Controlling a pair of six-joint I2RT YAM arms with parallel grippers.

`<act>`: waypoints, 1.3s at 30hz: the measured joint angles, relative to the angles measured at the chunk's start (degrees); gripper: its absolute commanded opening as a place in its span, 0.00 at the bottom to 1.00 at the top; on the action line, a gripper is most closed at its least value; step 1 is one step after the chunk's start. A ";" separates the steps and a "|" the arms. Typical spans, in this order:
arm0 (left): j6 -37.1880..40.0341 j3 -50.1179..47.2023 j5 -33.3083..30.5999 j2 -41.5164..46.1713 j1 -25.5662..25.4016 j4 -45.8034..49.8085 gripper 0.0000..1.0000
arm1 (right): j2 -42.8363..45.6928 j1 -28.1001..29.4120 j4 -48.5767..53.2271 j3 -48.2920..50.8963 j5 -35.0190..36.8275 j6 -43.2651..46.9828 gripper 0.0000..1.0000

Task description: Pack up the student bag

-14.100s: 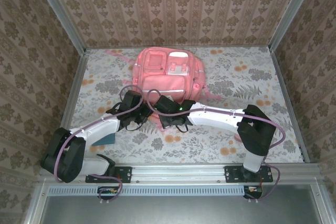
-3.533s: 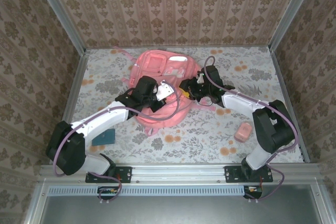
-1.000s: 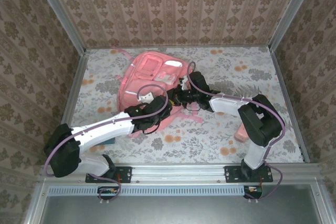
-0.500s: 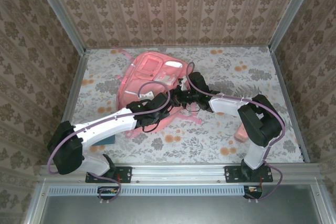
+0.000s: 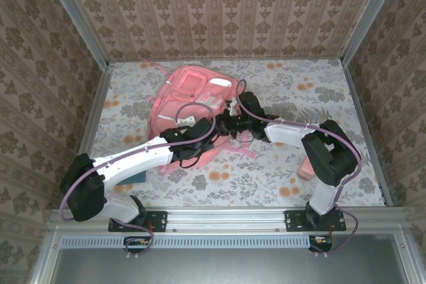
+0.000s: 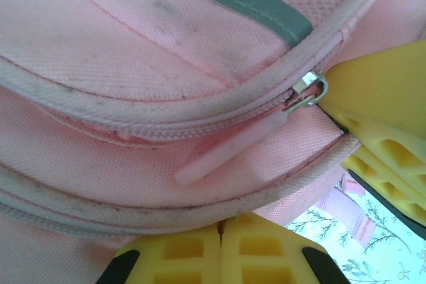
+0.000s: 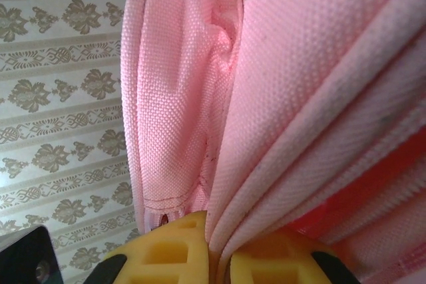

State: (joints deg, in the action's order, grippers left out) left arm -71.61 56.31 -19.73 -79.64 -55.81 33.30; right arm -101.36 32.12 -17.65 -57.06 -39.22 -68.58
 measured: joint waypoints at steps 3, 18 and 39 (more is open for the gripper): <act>2.40 0.00 0.09 0.96 0.04 0.59 0.00 | 0.20 -0.90 1.11 0.00 -0.02 1.22 0.05; 21.57 -3.54 5.01 6.08 3.65 -6.58 0.00 | 4.98 -7.91 3.39 2.95 -0.33 4.68 0.41; 32.41 -2.40 9.27 2.12 2.86 -11.85 0.00 | 9.35 -5.01 -1.11 8.44 0.22 -2.58 0.07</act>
State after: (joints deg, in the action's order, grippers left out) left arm -39.20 53.91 -10.46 -77.52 -52.95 21.45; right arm -92.01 27.11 -18.76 -48.62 -39.00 -71.16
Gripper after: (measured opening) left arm 0.039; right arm 0.112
